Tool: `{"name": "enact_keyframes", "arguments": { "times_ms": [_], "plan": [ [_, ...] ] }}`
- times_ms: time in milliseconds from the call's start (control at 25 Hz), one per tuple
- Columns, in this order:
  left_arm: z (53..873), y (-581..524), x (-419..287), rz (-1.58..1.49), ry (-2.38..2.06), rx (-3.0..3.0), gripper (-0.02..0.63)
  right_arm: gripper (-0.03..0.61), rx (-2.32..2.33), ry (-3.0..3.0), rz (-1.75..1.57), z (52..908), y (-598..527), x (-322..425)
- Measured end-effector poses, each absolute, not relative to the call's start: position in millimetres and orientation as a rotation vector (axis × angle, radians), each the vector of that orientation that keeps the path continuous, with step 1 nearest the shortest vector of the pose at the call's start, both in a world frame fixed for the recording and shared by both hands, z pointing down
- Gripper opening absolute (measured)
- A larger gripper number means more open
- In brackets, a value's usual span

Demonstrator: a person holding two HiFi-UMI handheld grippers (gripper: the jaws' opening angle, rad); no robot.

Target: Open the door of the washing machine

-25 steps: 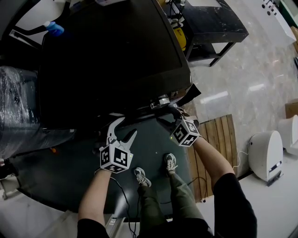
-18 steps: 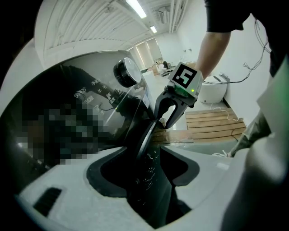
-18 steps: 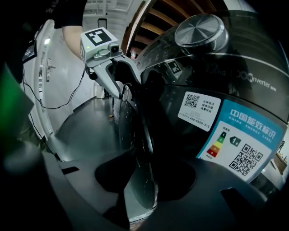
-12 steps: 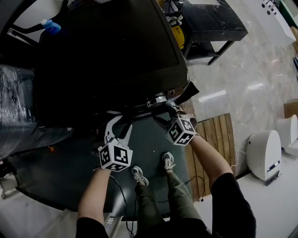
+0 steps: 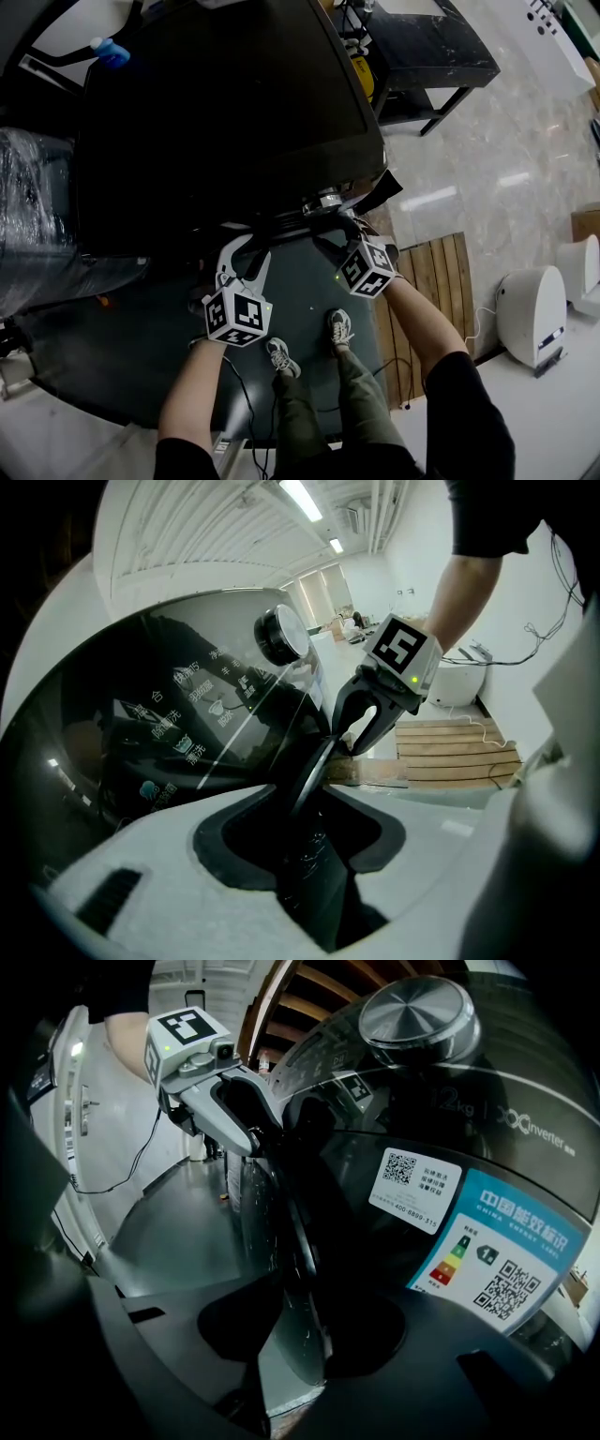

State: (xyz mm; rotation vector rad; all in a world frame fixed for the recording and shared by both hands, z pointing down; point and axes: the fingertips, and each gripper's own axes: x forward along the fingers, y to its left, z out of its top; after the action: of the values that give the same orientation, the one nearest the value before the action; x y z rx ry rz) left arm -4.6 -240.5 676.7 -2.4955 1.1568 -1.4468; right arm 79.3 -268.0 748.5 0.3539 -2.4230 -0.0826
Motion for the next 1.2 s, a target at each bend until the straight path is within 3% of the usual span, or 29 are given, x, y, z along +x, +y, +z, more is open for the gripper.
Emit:
{"name": "enact_keyframes", "arguments": {
  "times_ms": [1040,1200],
  "plan": [
    [674.4,-236.1,-3.0,-1.402,1.226,-2.544,0.132,0.140,0.445,-2.389,-0.057,749.2,-264.3,80.8],
    [674.6,-203.9,3.7,-1.415,1.066,-2.586,0.141,0.121,0.317,-2.435,-0.044,750.1,-219.2,86.7]
  ]
}}
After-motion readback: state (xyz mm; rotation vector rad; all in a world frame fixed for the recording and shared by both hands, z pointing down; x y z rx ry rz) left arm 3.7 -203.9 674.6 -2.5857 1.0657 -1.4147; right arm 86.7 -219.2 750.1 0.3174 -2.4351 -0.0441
